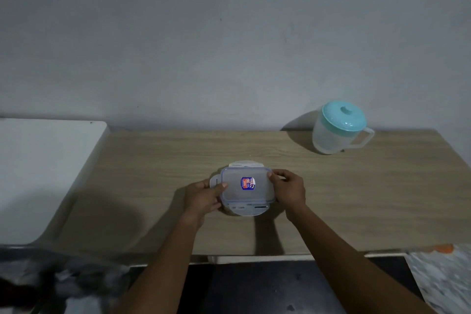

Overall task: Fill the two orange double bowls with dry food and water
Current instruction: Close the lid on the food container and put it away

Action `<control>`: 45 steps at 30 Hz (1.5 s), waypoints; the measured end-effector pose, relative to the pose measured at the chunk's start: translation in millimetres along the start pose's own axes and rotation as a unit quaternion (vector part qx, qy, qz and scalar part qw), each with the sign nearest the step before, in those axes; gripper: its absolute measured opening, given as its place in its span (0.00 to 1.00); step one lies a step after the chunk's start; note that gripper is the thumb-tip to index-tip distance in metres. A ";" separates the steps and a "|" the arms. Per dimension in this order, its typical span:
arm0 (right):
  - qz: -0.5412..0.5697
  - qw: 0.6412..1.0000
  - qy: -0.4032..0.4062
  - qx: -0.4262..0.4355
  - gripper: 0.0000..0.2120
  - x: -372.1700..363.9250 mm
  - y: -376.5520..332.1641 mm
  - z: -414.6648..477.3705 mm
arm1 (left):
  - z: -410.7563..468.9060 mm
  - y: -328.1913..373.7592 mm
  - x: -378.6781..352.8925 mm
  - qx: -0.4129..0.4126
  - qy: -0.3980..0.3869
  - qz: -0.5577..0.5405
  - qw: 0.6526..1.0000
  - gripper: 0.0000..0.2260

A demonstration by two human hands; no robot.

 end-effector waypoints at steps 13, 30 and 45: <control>-0.030 0.999 0.024 0.012 0.09 9.5 0.4 -12.1 | 4.9 -20.7 1.8 0.031 -0.027 -0.078 0.996 0.17; -0.036 0.994 0.070 0.072 0.26 13.9 -7.2 -50.8 | -26.8 20.5 23.9 -0.168 0.206 0.189 0.945 0.14; -0.130 0.987 -0.041 0.087 0.23 -0.4 -11.9 -33.9 | -22.3 26.7 12.8 -0.154 0.183 0.313 0.919 0.14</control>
Point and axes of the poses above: each hand's wrist, its own z-axis towards the middle knuckle, its own x-axis out of the back of the hand, y = z × x, the point moved 9 cm from there along z, towards the middle knuckle, and after that the axes turned 1 degree about z, right-handed, at the moved point
